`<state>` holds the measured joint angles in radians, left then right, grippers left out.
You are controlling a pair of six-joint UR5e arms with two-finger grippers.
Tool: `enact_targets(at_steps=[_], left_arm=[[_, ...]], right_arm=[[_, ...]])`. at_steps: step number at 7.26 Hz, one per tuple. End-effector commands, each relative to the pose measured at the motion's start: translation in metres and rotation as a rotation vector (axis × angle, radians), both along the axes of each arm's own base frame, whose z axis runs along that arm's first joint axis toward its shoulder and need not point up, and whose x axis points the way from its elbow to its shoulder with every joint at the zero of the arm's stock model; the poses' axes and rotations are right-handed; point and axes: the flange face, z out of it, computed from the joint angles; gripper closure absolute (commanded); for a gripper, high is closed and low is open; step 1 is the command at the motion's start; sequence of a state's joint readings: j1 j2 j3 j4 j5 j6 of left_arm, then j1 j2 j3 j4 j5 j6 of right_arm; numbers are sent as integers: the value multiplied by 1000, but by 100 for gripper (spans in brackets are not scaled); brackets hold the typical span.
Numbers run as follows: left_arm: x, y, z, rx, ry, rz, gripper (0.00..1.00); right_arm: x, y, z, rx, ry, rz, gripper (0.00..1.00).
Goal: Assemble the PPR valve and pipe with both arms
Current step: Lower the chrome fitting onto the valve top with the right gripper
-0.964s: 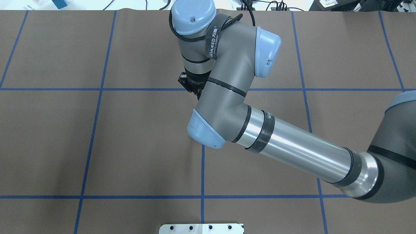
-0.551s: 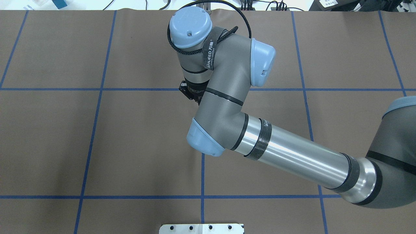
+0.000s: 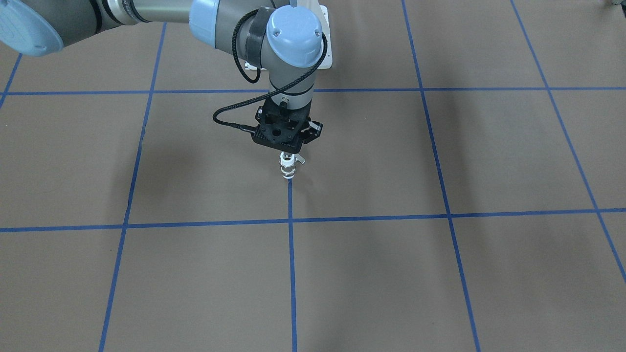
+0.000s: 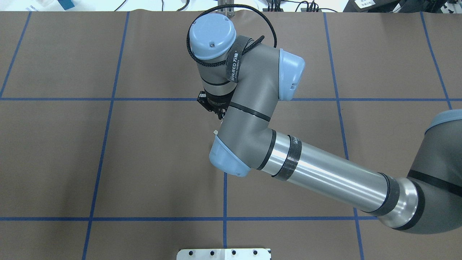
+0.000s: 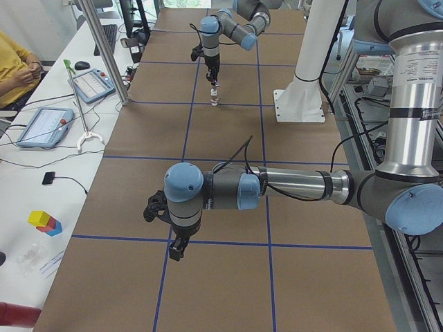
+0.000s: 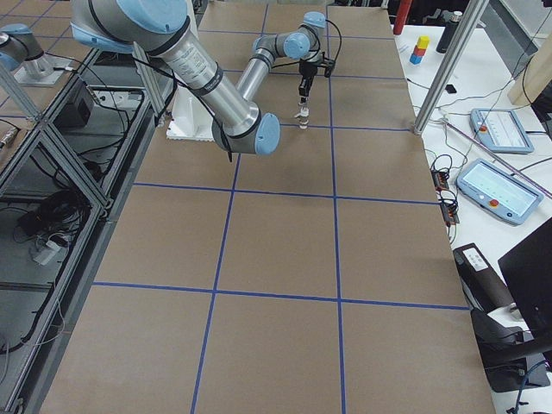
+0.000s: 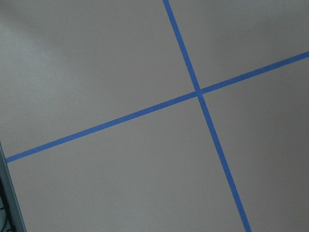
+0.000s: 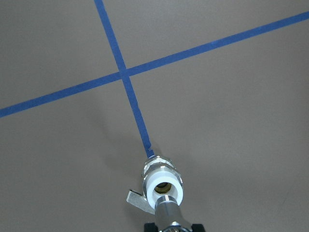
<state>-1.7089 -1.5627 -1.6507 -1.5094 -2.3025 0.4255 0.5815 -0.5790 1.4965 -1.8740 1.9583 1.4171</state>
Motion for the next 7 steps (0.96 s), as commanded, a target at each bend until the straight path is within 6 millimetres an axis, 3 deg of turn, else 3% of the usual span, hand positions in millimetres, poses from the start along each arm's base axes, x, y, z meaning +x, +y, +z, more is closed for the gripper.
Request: enact_targets(at_steps=[1, 7], left_arm=[[0, 0, 0, 0, 0, 0, 0], [0, 0, -2, 3, 0, 0, 0]], right_arm=[[0, -1, 1, 9, 4, 6, 100], [-8, 6, 3, 8, 9, -7, 100]])
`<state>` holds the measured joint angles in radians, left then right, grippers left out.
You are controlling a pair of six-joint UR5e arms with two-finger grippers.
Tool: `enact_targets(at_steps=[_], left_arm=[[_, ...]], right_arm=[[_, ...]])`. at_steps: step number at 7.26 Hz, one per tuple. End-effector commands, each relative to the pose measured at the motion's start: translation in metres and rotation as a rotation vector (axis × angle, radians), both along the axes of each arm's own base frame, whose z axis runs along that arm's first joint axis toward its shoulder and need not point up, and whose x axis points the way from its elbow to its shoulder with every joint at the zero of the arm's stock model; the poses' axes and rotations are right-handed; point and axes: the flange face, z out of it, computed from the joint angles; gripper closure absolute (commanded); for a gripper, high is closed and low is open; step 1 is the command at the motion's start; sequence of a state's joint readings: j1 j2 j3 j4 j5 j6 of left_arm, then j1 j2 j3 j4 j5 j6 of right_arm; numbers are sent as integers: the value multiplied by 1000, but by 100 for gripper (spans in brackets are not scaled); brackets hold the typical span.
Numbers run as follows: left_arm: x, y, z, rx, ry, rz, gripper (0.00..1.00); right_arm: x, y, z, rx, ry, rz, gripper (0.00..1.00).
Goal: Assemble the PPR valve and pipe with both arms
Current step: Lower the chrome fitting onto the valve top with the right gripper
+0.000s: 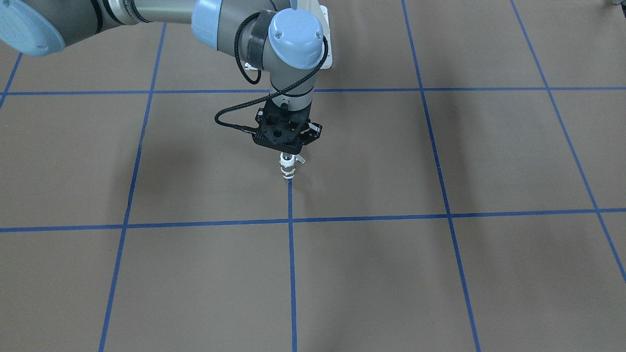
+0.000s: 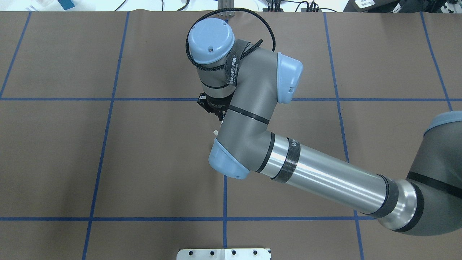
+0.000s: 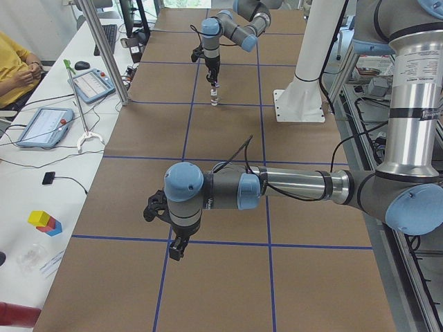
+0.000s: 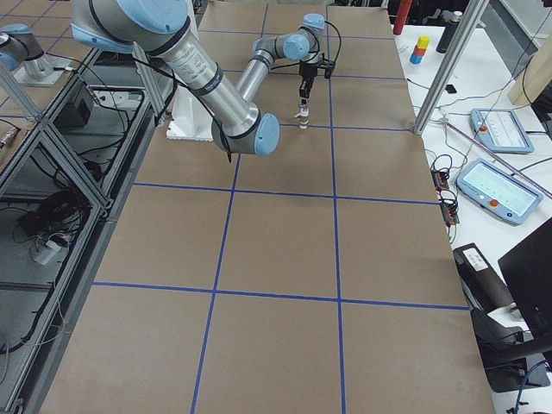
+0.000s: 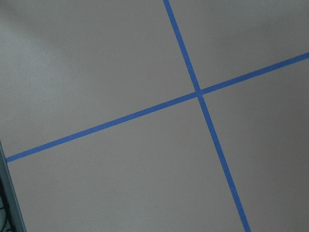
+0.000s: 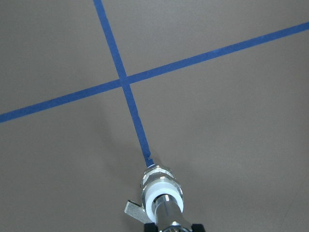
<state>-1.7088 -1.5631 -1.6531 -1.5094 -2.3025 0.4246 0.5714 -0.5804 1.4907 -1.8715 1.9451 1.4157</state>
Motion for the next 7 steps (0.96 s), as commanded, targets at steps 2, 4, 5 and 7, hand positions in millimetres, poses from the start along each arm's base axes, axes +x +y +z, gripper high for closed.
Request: enact_targets(at_steps=[2, 4, 5, 7], left_arm=[[0, 0, 0, 1, 0, 0, 0], [0, 0, -1, 2, 0, 0, 0], [0, 0, -1, 2, 0, 0, 0], [0, 0, -2, 4, -1, 0, 0]], right_arm=[[-2, 2, 3, -2, 3, -4, 100], [-2, 1, 6, 1, 10, -1, 100], [-1, 1, 6, 0, 10, 1, 100], [-1, 1, 4, -8, 6, 13, 80]])
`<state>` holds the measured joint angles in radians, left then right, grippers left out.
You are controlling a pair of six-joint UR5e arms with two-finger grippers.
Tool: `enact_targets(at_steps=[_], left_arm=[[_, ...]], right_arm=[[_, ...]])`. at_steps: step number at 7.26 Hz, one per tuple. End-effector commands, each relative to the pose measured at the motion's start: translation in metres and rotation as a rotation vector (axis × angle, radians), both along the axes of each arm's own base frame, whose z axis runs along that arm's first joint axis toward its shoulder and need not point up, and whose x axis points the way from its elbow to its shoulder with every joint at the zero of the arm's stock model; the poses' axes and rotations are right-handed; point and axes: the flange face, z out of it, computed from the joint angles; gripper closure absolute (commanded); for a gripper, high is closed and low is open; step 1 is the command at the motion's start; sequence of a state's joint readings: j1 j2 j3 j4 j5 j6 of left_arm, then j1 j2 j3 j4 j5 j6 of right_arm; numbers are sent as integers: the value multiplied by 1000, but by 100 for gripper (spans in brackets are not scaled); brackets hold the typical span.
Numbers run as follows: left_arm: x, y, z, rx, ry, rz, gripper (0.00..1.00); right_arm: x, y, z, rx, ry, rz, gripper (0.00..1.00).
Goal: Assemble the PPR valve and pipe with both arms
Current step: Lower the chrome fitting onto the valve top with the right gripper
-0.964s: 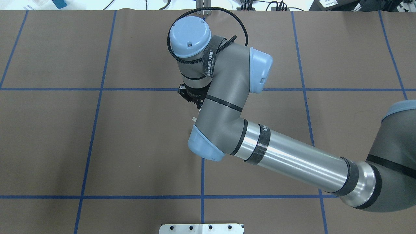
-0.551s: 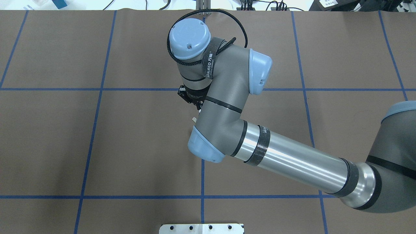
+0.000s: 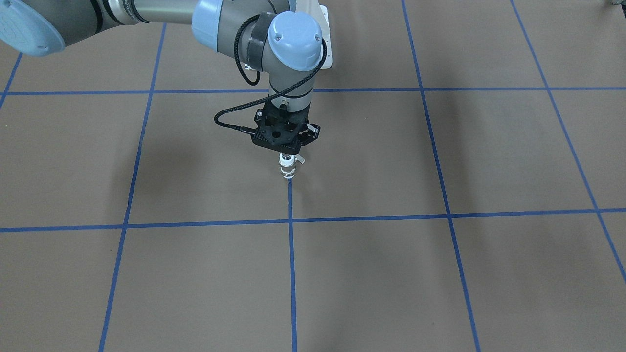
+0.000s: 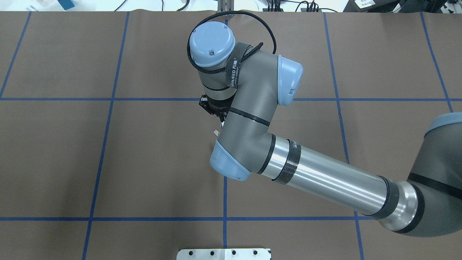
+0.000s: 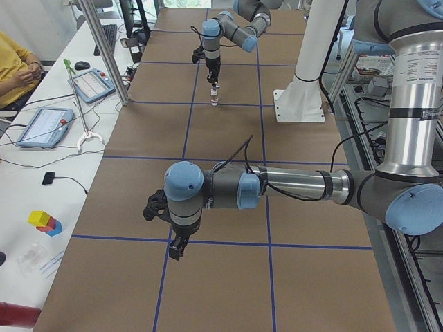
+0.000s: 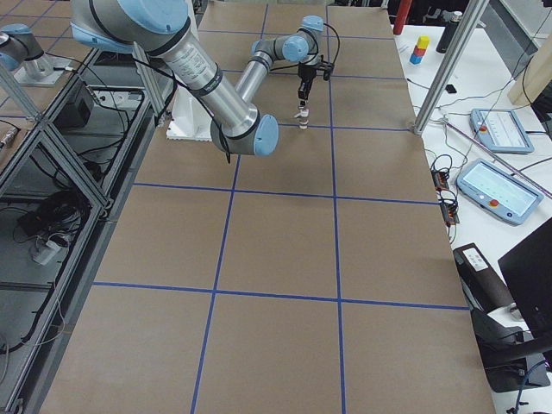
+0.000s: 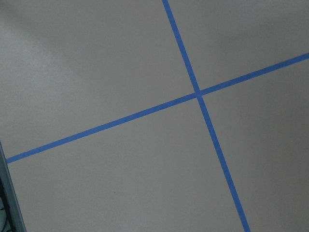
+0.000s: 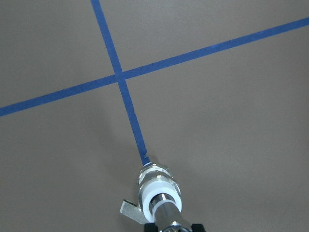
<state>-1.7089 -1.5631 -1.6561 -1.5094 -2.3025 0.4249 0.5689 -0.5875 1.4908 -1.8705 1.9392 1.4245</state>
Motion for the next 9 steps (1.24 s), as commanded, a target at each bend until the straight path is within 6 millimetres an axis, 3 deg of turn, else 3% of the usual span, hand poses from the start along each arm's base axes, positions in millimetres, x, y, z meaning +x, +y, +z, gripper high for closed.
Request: enact_targets(at_steps=[1, 2, 3, 4, 6, 7, 8, 9], left_arm=[[0, 0, 0, -1, 0, 0, 0], [0, 0, 0, -1, 0, 0, 0], [0, 0, 0, -1, 0, 0, 0], [0, 1, 1, -2, 0, 0, 0], [0, 2, 6, -22, 3, -2, 0], [1, 4, 22, -63, 9, -10, 0], [0, 3, 17, -150, 21, -127, 0], [1, 9, 16, -207, 30, -196, 0]], right_arm=[[0, 0, 1, -4, 1, 4, 54], [1, -1, 1, -4, 1, 6, 33], [1, -1, 3, -4, 3, 5, 24], [1, -1, 3, 2, 2, -2, 6], [25, -14, -17, 22, -36, 15, 0], [55, -34, -26, 32, -66, 30, 0], [102, -69, -25, 28, -105, 20, 0], [146, -96, -11, 56, -117, 14, 0]])
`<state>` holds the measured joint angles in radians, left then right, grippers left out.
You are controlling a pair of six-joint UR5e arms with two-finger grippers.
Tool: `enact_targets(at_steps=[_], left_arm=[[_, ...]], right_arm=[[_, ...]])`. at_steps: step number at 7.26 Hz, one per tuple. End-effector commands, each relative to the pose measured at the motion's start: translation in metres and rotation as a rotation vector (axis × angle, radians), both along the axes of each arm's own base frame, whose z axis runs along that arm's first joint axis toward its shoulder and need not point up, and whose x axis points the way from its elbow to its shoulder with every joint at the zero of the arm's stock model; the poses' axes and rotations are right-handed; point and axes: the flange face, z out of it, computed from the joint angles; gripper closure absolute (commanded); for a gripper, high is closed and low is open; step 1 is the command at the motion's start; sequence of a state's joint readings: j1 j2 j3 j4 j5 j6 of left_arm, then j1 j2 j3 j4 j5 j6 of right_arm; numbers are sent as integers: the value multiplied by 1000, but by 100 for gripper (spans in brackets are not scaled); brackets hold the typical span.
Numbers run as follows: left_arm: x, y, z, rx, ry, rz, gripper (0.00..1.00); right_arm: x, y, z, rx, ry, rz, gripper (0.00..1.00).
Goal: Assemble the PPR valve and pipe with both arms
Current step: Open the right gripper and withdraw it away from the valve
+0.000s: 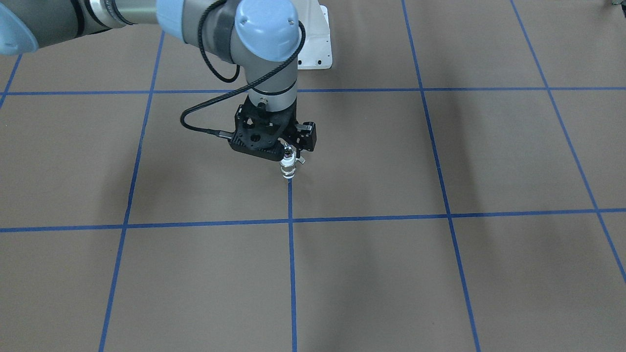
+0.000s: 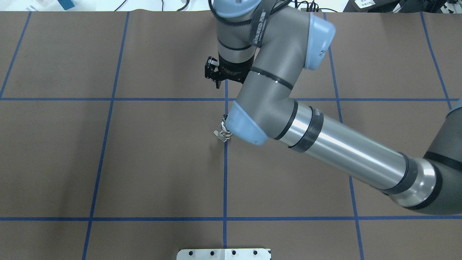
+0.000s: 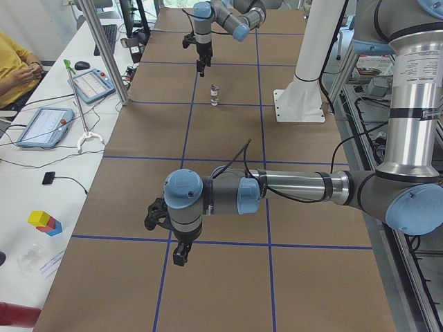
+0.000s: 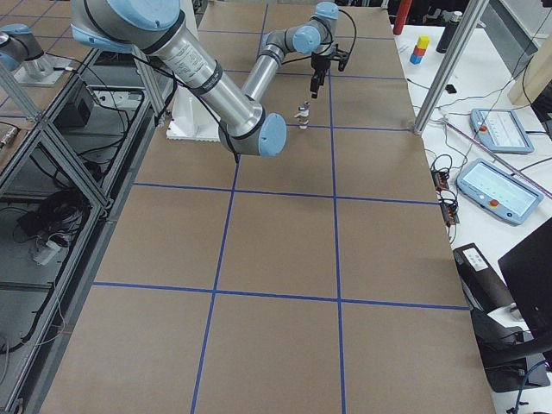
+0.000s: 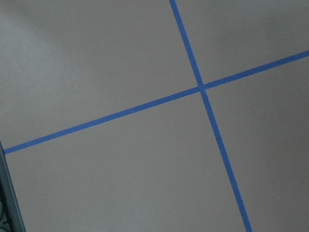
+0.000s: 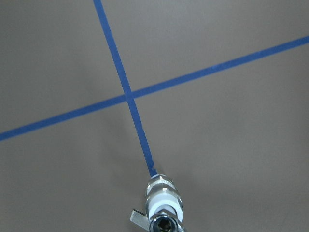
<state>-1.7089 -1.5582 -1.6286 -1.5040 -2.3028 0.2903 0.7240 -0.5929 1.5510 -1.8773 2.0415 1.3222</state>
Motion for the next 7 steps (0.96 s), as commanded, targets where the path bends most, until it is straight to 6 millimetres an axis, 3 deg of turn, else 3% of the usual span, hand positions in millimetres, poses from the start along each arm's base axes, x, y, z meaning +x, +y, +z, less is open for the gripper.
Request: enact_targets(at_steps=[1, 4, 5, 7], left_arm=[[3, 4, -3, -105, 44, -128, 0], [5, 2, -15, -63, 69, -130, 0], [4, -2, -17, -58, 60, -129, 0], [4, -2, -23, -44, 62, -127, 0]], right_arm=[[102, -50, 37, 87, -17, -16, 0], [247, -62, 163, 236, 27, -147, 0], [283, -47, 220, 275, 58, -221, 0], [379, -27, 319, 303, 62, -312, 0]])
